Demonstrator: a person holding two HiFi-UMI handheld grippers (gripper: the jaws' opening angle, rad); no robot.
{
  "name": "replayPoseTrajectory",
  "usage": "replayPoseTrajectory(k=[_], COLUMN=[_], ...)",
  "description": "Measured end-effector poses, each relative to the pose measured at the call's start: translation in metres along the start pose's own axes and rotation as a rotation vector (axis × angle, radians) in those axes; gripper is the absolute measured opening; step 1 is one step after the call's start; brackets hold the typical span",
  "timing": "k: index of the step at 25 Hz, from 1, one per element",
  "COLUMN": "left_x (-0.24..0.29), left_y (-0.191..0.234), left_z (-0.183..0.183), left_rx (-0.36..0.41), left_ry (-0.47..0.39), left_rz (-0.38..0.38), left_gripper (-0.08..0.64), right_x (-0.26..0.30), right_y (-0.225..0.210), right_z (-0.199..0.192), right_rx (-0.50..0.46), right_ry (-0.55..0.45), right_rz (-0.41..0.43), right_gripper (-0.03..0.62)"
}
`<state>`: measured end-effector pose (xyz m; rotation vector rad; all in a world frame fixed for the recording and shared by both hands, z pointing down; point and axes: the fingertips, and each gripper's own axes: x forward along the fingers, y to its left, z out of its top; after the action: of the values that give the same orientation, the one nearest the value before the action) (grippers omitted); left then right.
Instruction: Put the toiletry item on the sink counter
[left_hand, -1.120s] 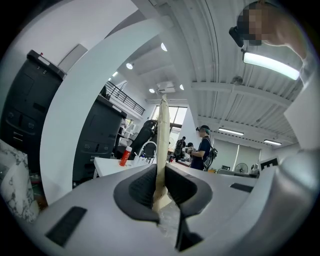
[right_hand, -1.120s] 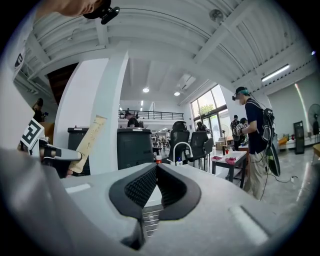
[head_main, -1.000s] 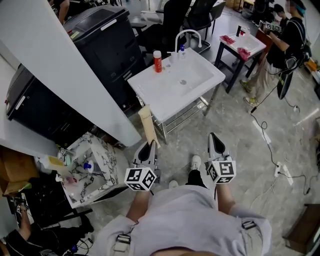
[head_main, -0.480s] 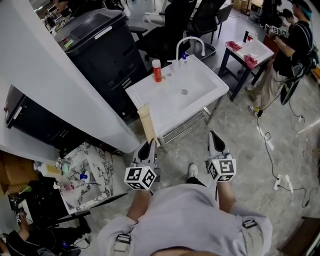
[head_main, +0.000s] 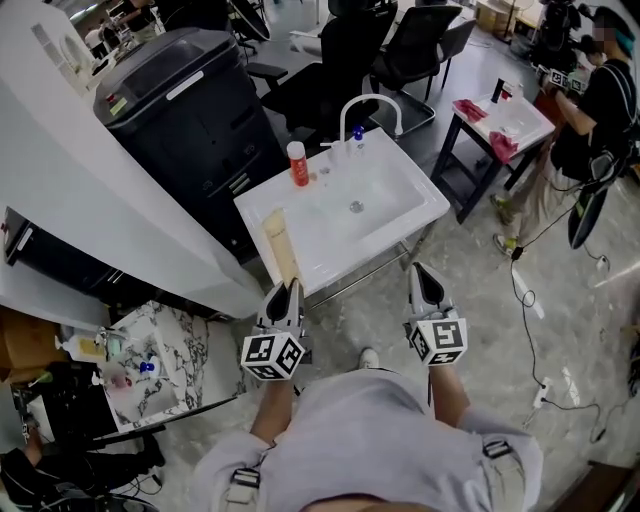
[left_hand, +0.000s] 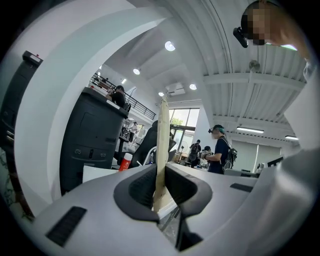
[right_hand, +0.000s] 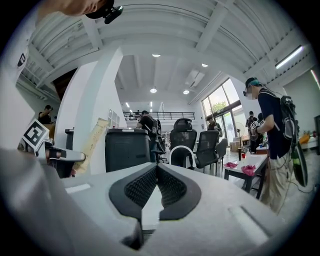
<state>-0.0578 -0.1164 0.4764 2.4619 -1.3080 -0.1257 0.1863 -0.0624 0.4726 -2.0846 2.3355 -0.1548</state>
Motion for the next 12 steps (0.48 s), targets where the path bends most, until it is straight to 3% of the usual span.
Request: replayPoseTrajectory(k=[5, 12], left_x=[0.033, 0.048], left_y=[-0.025, -0.031], left_z=[0.004, 0.002], left_rx=[-0.011, 0.003], left_ry=[-0.026, 0.005], left_rz=[0.011, 0.034], left_gripper=[0.046, 0.046], right_x=[0.013, 0.031], right_y=[-0.033, -0.05], right_z=[0.003, 0.002], right_rx=[0.0, 0.03], right_ry=[0.012, 0.007], right_rz=[0.035, 0.052], right_gripper=[0.005, 0.005])
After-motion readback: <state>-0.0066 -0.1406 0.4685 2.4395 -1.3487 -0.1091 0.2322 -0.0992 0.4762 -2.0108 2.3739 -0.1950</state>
